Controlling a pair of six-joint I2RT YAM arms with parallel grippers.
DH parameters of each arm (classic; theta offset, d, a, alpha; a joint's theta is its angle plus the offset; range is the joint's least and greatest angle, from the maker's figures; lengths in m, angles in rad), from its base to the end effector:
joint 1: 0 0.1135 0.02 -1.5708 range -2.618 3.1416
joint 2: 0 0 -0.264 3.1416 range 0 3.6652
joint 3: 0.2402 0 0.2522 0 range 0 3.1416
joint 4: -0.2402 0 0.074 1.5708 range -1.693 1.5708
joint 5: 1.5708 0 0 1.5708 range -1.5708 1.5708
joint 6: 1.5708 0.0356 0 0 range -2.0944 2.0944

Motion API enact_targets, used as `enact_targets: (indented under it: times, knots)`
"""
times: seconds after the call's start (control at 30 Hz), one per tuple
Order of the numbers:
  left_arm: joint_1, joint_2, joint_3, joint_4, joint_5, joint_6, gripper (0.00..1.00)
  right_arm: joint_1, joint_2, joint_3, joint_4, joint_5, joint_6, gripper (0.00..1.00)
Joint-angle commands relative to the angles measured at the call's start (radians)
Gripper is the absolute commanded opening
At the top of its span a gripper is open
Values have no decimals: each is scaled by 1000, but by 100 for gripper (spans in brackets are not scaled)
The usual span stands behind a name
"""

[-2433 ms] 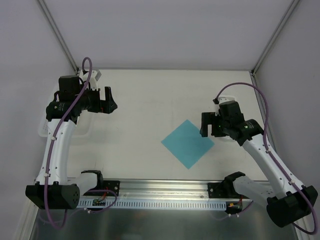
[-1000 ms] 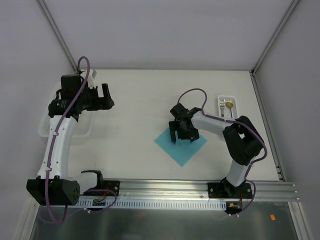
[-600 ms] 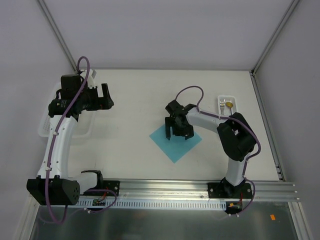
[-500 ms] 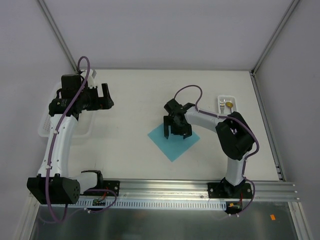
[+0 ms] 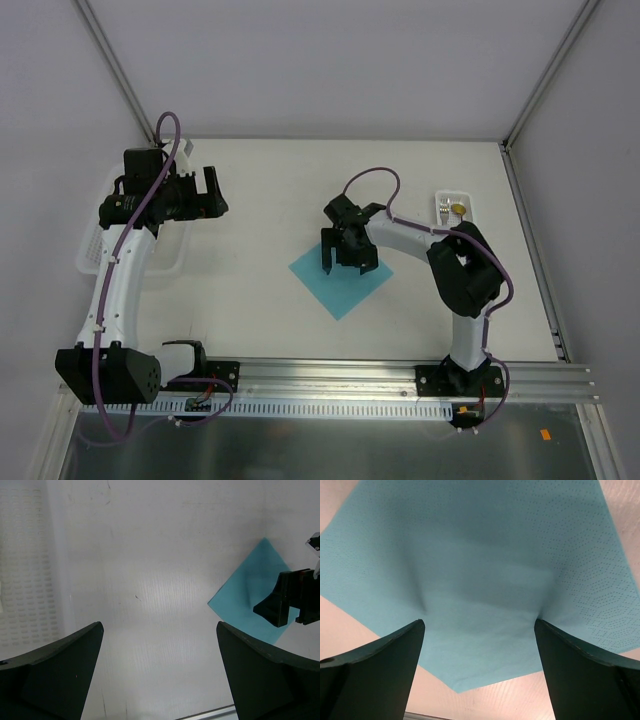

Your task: Place the utensils on the paper napkin and roll it up

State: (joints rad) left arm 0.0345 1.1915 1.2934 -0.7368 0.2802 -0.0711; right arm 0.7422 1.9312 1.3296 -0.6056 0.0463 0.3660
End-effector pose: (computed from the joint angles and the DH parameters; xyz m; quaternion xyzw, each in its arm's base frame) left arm 0.2472 -0.0013 0.3792 0.0163 0.8858 -0.1328 0.4443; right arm 0.2870 0.2610 0.1690 -0.1797 0.9667 0.0757 0.1657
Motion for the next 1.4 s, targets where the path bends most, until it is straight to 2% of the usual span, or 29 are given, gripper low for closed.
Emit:
enact_targets:
  times: [0.0, 0.27, 0.5, 0.57, 0.7, 0.77, 0.83, 0.93, 1.07, 1.17, 1.37]
  knots:
    - [8, 2, 15, 25, 28, -24, 99, 13, 6, 29, 61, -34, 14, 96]
    - [10, -3, 26, 27, 62, -27, 99, 19, -170, 128, 1, 7, -74, 99]
    - [10, -46, 6, 43, 152, 8, 99, 13, -478, 82, -83, 277, -255, 99]
    - [10, -52, -3, 53, 218, 27, 99, 0, -533, 60, -112, 349, -282, 99]
    - [10, -49, -29, 68, 310, 85, 99, -114, -632, 2, -161, 382, -292, 99]
    - [10, -43, -32, 68, 309, 85, 99, -188, -687, -32, -178, 319, -303, 99]
    - [10, -38, -32, 66, 306, 93, 99, -326, -721, -85, -178, 236, -317, 99]
    - [11, -41, -42, 68, 306, 126, 99, -492, -703, -110, -216, 110, -357, 99]
    - [10, -29, -46, 66, 312, 129, 99, -567, -574, -112, -266, 226, -415, 99]
    - [10, -24, -52, 68, 327, 131, 99, -618, -488, -106, -232, 224, -414, 95]
    - [10, -15, -52, 66, 350, 136, 99, -687, -295, -17, -191, 259, -444, 74]
